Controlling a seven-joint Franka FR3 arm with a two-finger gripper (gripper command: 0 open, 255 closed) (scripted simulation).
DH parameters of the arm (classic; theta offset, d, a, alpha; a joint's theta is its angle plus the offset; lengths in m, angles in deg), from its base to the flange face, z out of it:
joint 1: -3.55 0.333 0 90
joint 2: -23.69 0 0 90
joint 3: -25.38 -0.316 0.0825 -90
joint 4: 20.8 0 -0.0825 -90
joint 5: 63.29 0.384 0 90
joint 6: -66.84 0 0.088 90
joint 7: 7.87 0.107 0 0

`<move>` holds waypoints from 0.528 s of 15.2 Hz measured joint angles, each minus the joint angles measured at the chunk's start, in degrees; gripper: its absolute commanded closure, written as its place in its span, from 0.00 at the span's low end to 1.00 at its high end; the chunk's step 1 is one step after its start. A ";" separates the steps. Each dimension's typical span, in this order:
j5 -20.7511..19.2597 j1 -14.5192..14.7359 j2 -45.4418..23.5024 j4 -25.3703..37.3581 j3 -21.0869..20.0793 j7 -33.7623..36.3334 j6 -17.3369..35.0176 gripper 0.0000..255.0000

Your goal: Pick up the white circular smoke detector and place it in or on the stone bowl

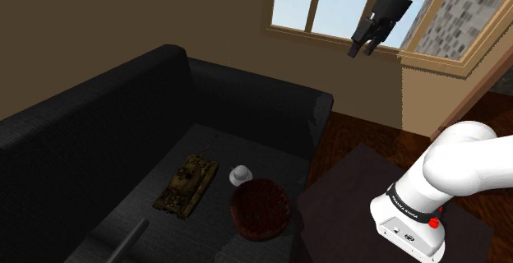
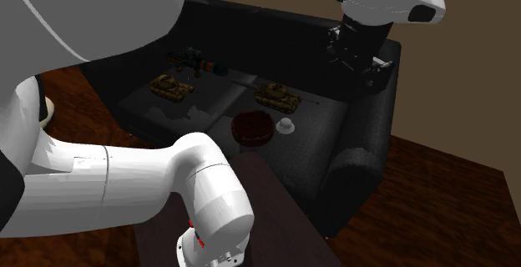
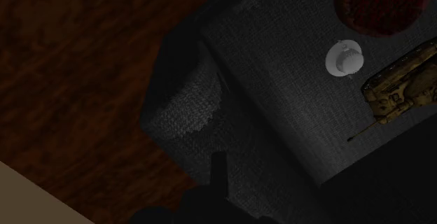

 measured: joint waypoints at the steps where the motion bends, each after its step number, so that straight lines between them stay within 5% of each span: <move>1: 0.00 0.00 0.00 0.00 0.00 0.00 0.00 0.00; 8: 2.55 1.33 -2.21 -7.33 -5.91 6.05 8.92 0.00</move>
